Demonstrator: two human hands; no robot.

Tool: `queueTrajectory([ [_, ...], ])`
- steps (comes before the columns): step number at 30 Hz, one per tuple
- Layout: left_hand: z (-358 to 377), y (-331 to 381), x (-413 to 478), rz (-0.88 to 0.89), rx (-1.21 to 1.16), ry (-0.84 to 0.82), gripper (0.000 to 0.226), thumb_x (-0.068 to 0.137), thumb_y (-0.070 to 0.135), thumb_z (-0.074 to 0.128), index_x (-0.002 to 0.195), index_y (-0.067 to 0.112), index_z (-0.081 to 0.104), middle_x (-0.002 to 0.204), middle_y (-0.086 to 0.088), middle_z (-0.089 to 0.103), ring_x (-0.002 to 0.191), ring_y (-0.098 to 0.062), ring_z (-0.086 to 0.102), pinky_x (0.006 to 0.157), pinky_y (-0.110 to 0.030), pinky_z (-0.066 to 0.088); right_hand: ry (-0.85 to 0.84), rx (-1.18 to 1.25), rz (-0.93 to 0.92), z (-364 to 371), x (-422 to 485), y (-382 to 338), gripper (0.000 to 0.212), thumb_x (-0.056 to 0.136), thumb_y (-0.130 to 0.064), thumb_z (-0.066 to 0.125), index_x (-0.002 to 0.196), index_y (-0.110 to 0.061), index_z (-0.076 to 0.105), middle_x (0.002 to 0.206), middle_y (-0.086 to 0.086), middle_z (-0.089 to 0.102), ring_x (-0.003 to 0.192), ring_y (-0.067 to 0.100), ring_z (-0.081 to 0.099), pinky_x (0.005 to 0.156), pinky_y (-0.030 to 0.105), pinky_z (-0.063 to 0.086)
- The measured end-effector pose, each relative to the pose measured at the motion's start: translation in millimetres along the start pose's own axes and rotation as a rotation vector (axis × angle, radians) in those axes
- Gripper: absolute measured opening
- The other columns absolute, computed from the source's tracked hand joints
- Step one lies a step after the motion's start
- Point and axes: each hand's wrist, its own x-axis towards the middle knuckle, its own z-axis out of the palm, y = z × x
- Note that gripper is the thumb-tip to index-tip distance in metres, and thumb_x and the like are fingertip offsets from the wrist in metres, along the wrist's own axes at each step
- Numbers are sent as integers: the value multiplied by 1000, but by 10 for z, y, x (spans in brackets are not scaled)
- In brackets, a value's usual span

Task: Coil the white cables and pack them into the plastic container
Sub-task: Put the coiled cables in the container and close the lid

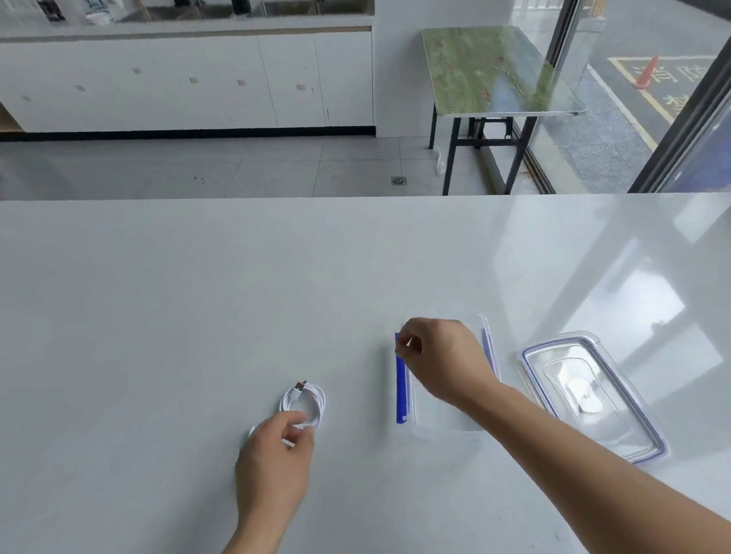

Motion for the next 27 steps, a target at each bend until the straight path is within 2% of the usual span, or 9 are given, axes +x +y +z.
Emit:
queueTrajectory([
  [4, -326, -393, -31, -124, 58, 74, 6, 86, 18, 67, 85, 23, 69, 85, 2, 72, 78, -23, 64, 71, -33, 50, -135, 17, -48, 306, -31, -389, 13, 92, -23, 62, 96, -16, 73, 88, -2, 75, 78, 20, 66, 61, 25, 43],
  [7, -416, -593, 26, -188, 147, 45, 11, 87, 23, 66, 97, 19, 70, 96, -1, 74, 86, -24, 64, 72, -30, 46, -233, 55, -14, 586, -42, -578, 13, 91, -22, 61, 94, -14, 71, 85, 3, 75, 68, 24, 66, 64, 29, 54],
  [9, -422, -656, 92, -206, 194, 17, 23, 88, 28, 65, 108, 17, 69, 106, -3, 73, 95, -25, 66, 74, -28, 44, -270, 52, 25, 763, -31, -626, 13, 91, -23, 61, 92, -14, 70, 80, 4, 73, 70, 28, 70, 66, 34, 58],
  [11, -406, -682, 162, -204, 245, -15, 31, 88, 32, 63, 115, 16, 67, 113, -4, 72, 102, -26, 66, 77, -28, 45, -301, 34, 80, 928, -2, -622, 14, 90, -22, 59, 90, -12, 69, 76, 6, 74, 68, 28, 74, 62, 32, 57],
  [13, -378, -686, 226, -195, 303, -41, 35, 88, 34, 62, 116, 13, 66, 116, -6, 71, 105, -28, 66, 80, -30, 47, -339, 41, 156, 1065, 27, -580, 15, 88, -20, 57, 90, -10, 68, 73, 10, 76, 60, 26, 75, 51, 24, 51],
  [15, -347, -682, 287, -185, 350, -66, 34, 87, 33, 62, 111, 9, 66, 114, -8, 71, 102, -29, 66, 79, -31, 49, -358, 41, 219, 1175, 57, -541, 17, 87, -19, 55, 91, -8, 68, 72, 12, 77, 58, 25, 75, 46, 20, 45],
  [19, -302, -664, 380, -164, 408, -107, 29, 86, 32, 63, 103, 10, 66, 105, -9, 72, 96, -30, 67, 76, -33, 52, -356, 14, 249, 1345, 145, -547, 25, 86, -27, 59, 91, -4, 65, 76, 14, 76, 69, 31, 75, 59, 33, 57],
  [21, -289, -685, 427, -148, 444, -115, 21, 86, 27, 62, 99, 11, 67, 102, -8, 73, 94, -30, 68, 76, -34, 53, -358, 3, 251, 1415, 202, -570, 26, 85, -33, 59, 88, -8, 63, 77, 11, 74, 70, 30, 73, 60, 34, 57],
  [27, -258, -754, 501, -152, 479, -133, 10, 82, 18, 60, 85, 11, 67, 88, -7, 74, 84, -30, 68, 65, -33, 51, -334, -112, 203, 1586, 369, -586, 31, 85, -44, 57, 76, -14, 52, 77, 4, 63, 67, 26, 57, 46, 28, 34],
])
